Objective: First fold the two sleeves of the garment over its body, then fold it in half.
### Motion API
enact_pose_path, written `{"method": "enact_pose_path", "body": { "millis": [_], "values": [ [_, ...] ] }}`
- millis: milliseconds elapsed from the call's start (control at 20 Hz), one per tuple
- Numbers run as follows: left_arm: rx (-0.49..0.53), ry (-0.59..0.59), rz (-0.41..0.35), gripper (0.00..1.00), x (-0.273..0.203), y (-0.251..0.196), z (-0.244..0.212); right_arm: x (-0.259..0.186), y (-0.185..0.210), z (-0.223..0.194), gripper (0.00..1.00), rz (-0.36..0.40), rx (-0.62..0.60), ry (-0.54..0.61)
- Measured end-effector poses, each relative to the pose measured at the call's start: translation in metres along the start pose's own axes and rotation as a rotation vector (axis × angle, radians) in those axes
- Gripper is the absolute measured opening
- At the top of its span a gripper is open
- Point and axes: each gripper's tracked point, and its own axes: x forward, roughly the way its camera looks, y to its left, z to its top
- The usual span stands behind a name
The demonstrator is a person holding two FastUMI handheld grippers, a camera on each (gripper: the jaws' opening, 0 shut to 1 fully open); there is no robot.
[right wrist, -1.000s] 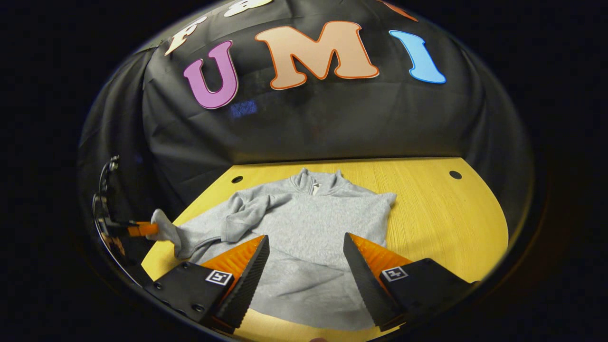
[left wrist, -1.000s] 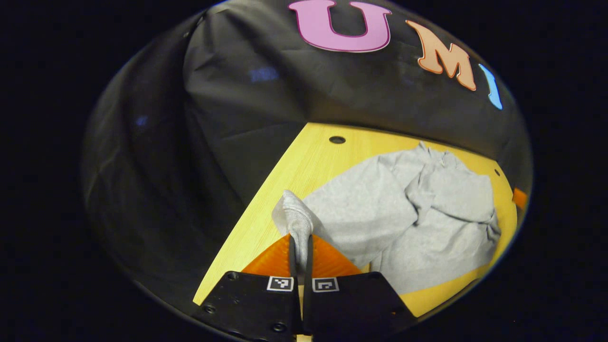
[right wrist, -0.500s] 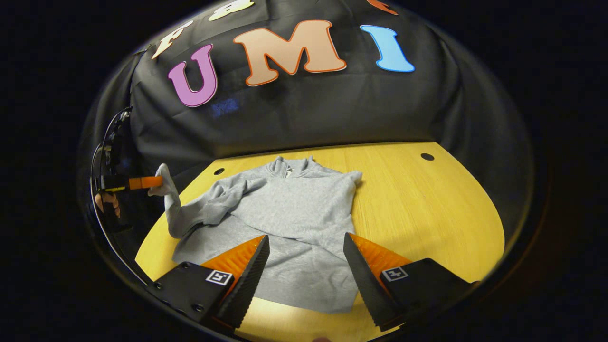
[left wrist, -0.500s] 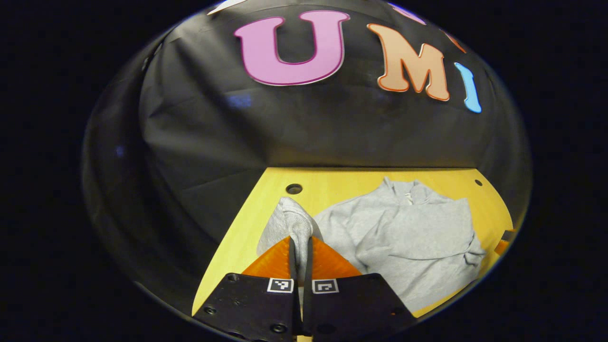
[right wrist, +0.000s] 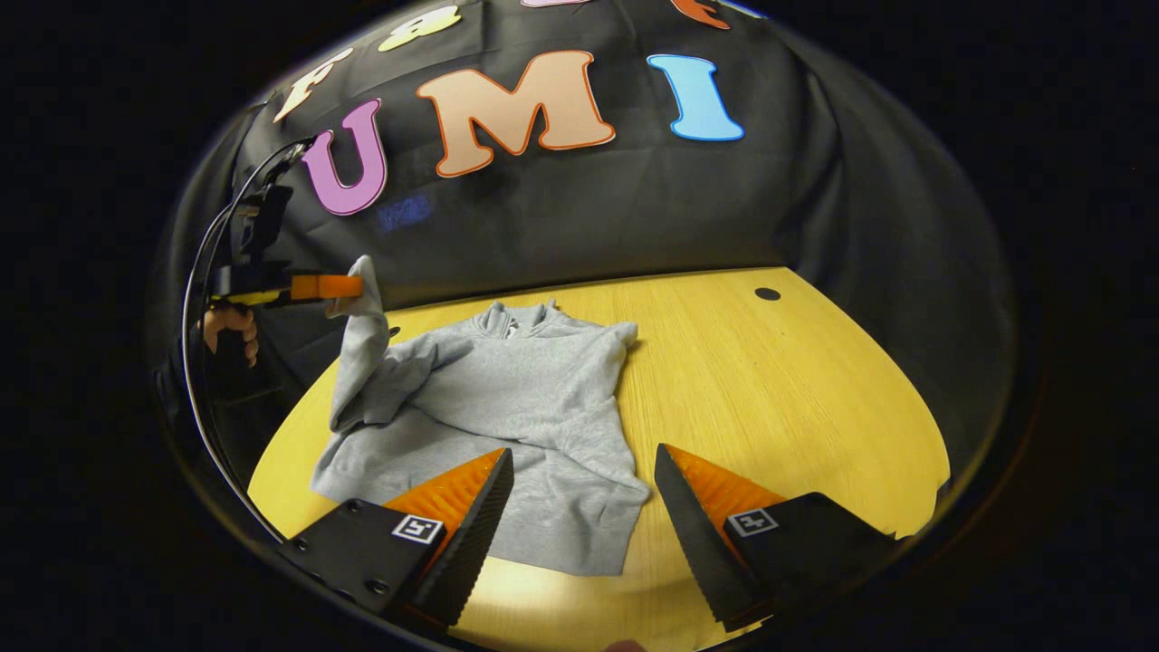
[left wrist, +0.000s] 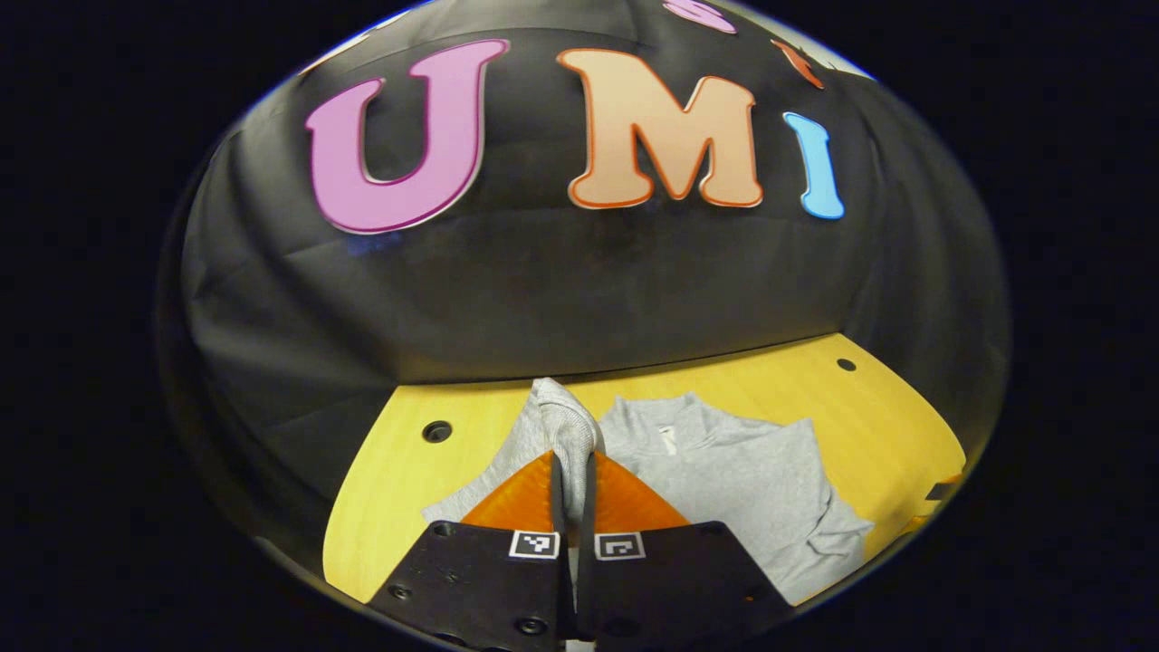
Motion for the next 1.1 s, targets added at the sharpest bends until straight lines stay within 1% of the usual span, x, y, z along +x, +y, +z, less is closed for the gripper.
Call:
{"method": "enact_pose_path", "body": {
  "millis": [50,100,150,300,350,400,450,500,550,700,900,950,1000,1050,1100],
  "values": [
    [0.007,0.001,-0.025,0.0,0.005,-0.016,0.002,-0.001,-0.005,-0.002,0.98,-0.006,0.004,0.004],
    [0.012,0.003,-0.049,0.0,0.009,-0.031,0.004,-0.003,-0.01,-0.006,0.94,-0.01,0.012,0.008],
    [0.019,0.006,-0.075,0.0,0.015,-0.047,0.007,-0.006,-0.015,-0.008,0.98,-0.017,0.02,0.01],
    [0.044,0.027,-0.138,0.0,0.026,-0.091,0.005,-0.012,-0.03,-0.014,0.98,-0.036,0.033,0.017],
    [0.05,0.035,-0.16,0.0,0.029,-0.105,0.003,-0.014,-0.036,-0.015,0.94,-0.046,0.032,0.017],
    [0.053,0.044,-0.184,0.0,0.034,-0.119,0.001,-0.016,-0.041,-0.017,0.98,-0.053,0.034,0.018],
    [0.053,0.053,-0.213,0.02,0.035,-0.132,-0.002,-0.018,-0.045,-0.018,0.94,-0.061,0.037,0.018],
    [0.051,0.063,-0.24,0.0,0.038,-0.146,-0.006,-0.02,-0.049,-0.02,0.98,-0.067,0.041,0.018],
    [0.052,0.076,-0.261,0.0,0.041,-0.157,-0.011,-0.022,-0.053,-0.021,0.98,-0.073,0.045,0.019],
    [0.066,0.114,-0.306,0.0,0.051,-0.184,-0.03,-0.028,-0.062,-0.027,0.98,-0.084,0.056,0.021],
    [0.071,0.181,-0.323,0.01,0.064,-0.206,-0.063,-0.028,-0.07,-0.033,0.98,-0.089,0.071,0.031],
    [0.059,0.199,-0.332,0.04,0.064,-0.21,-0.071,-0.027,-0.069,-0.031,0.98,-0.082,0.077,0.027],
    [0.036,0.213,-0.356,0.09,0.062,-0.216,-0.076,-0.026,-0.067,-0.032,0.98,-0.076,0.08,0.025],
    [0.016,0.209,-0.375,0.18,0.061,-0.22,-0.075,-0.025,-0.066,-0.031,0.98,-0.071,0.076,0.025],
    [0.006,0.192,-0.383,0.23,0.059,-0.222,-0.071,-0.023,-0.064,-0.03,0.98,-0.066,0.068,0.025]
  ]
}}
